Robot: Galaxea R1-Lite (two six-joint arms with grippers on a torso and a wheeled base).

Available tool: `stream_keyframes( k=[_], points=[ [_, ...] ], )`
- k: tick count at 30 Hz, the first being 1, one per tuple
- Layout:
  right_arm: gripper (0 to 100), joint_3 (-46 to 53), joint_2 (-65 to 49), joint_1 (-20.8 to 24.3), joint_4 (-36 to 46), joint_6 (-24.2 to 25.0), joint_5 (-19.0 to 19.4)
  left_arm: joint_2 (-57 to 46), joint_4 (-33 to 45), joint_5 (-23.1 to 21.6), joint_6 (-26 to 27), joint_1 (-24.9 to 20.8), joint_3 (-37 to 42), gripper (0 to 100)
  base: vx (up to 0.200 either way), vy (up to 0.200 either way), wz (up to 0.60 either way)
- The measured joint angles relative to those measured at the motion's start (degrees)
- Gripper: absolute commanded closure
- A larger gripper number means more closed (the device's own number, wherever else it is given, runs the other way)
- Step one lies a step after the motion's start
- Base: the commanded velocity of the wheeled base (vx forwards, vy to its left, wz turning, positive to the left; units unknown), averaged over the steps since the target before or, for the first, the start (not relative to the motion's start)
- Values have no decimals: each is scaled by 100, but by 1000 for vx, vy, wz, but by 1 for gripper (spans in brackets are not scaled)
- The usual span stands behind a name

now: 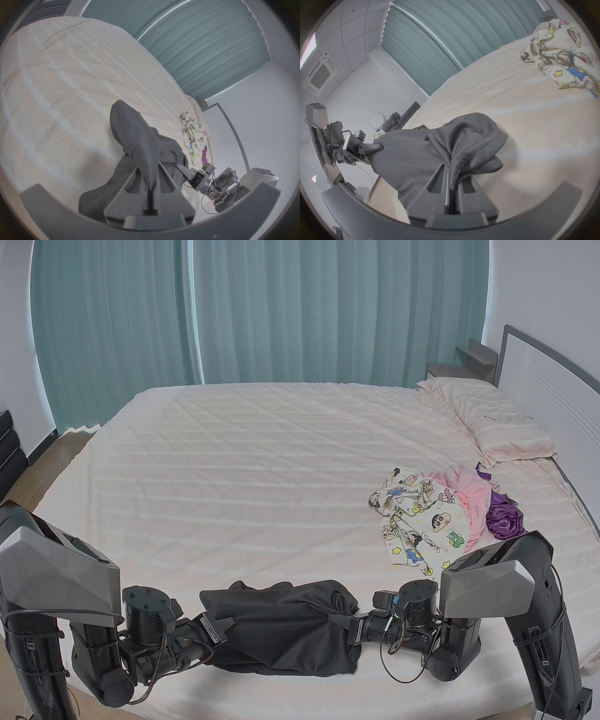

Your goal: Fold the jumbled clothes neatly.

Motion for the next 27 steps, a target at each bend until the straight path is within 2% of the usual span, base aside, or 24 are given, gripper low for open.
stream_keyframes(
  k=[9,10,27],
  points=[
    [100,4,-22,-7,-2,-13,-13,-383,0,0,-216,-106,41,100,0,-200,0],
    [0,6,-30,-7,0,-13,-17,-399,0,0,-216,-108,41,100,0,-200,0],
    [0,30,-74,-145,5,-9,-20,-512,-2,55,-216,-130,38,100,0,-200,0]
  ],
)
